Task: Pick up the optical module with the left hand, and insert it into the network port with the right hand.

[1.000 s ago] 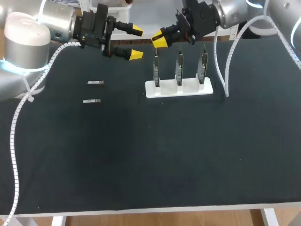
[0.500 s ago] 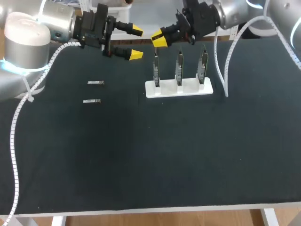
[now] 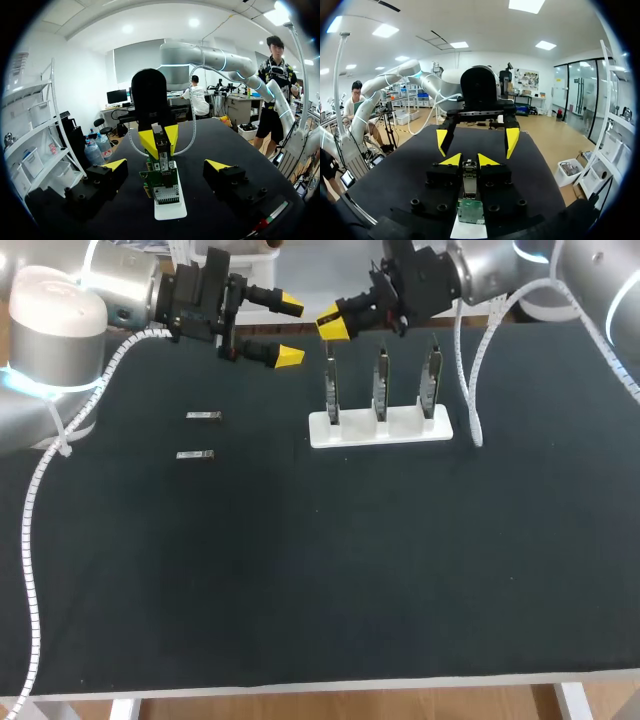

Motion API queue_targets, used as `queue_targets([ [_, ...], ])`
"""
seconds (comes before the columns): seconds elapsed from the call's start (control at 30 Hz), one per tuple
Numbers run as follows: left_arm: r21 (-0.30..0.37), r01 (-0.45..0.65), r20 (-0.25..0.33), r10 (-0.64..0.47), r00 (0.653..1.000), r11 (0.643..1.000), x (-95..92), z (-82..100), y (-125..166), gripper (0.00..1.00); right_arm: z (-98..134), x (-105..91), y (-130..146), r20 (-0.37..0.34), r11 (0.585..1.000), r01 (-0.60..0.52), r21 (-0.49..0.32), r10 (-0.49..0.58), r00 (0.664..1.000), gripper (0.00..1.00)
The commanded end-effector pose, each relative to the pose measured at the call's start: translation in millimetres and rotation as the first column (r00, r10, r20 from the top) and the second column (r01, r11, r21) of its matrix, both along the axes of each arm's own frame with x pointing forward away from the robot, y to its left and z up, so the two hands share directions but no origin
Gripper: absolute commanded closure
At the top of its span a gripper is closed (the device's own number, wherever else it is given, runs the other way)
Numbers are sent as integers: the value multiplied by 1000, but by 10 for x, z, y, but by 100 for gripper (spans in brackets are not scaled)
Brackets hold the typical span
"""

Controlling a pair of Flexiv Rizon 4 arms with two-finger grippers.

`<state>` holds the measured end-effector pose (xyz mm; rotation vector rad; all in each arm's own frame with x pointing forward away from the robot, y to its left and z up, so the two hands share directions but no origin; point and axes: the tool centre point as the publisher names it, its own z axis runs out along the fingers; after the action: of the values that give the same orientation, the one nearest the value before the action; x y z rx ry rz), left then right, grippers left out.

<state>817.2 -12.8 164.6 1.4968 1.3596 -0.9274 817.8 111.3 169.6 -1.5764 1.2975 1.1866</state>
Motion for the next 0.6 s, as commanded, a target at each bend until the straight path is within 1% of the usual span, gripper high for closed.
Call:
queue_targets([
  [0.03, -1, -3, 4, 3, 1000, 1000, -14, -5, 0, 0, -26, 89, -24, -31, 996, -92, 0, 91, 995, 100],
  [0.23, -1, -3, 4, 3, 1000, 1000, -14, -5, 0, 0, 10, 51, -47, -25, 996, -89, 4, 89, 996, 100],
  [0.4, -1, -3, 4, 3, 1000, 1000, -14, -5, 0, 0, 76, 5, -54, -3, 995, -94, 22, 94, 996, 100],
  [0.6, -1, -3, 4, 3, 1000, 1000, -14, -5, 0, 0, 107, -17, -70, 7, 995, -95, 23, 95, 995, 100],
])
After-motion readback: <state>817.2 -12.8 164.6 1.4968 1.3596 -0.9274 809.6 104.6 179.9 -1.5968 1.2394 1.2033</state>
